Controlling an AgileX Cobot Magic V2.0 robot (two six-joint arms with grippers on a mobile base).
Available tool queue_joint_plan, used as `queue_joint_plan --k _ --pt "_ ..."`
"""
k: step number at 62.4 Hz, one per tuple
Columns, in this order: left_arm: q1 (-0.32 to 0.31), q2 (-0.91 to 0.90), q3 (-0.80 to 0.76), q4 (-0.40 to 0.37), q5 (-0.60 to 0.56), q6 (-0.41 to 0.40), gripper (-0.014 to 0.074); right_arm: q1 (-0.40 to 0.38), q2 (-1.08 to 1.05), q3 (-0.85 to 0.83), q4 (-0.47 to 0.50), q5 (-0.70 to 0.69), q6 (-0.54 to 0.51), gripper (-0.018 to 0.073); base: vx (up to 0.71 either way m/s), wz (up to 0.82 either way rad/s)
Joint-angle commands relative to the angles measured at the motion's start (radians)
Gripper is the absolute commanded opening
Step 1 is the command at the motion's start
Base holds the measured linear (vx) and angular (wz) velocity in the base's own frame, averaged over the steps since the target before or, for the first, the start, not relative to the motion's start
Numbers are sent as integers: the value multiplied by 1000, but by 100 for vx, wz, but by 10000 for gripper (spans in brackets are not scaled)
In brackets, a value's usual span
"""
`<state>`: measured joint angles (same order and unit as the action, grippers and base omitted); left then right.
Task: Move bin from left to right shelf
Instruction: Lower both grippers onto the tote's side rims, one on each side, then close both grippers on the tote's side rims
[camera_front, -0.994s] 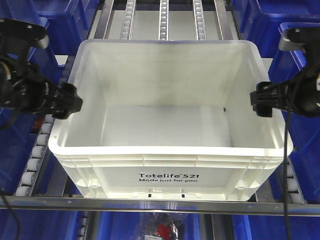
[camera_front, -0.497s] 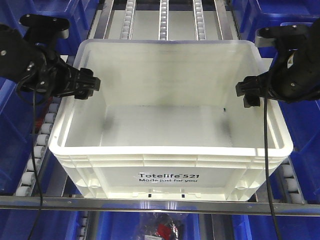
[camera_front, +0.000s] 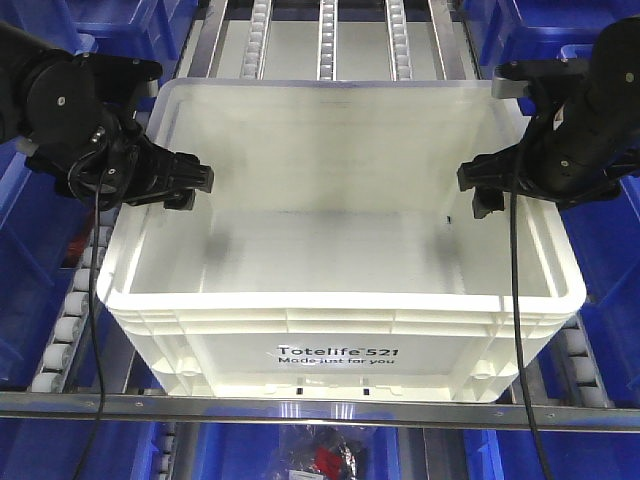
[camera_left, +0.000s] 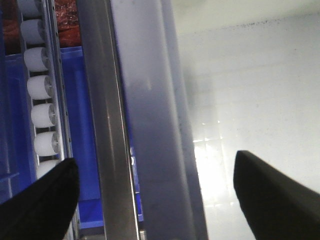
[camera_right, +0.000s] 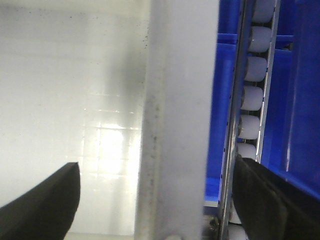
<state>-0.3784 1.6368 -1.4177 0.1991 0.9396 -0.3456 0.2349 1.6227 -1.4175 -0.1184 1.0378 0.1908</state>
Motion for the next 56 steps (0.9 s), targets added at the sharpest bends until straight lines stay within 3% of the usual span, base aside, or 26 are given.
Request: queue_joint_plan --k 1,21,56 --pt "-4 -42 -34 4 -17 -43 594 -8 -36 -34 -7 -24 -9 591 0 0" --pt "-4 -42 -34 4 -13 -53 560 -8 -36 -34 -7 -23 -16 578 0 0" --pt "-4 -42 -34 34 -24 -63 312 -9 -36 -34 -31 -6 20 371 0 0"
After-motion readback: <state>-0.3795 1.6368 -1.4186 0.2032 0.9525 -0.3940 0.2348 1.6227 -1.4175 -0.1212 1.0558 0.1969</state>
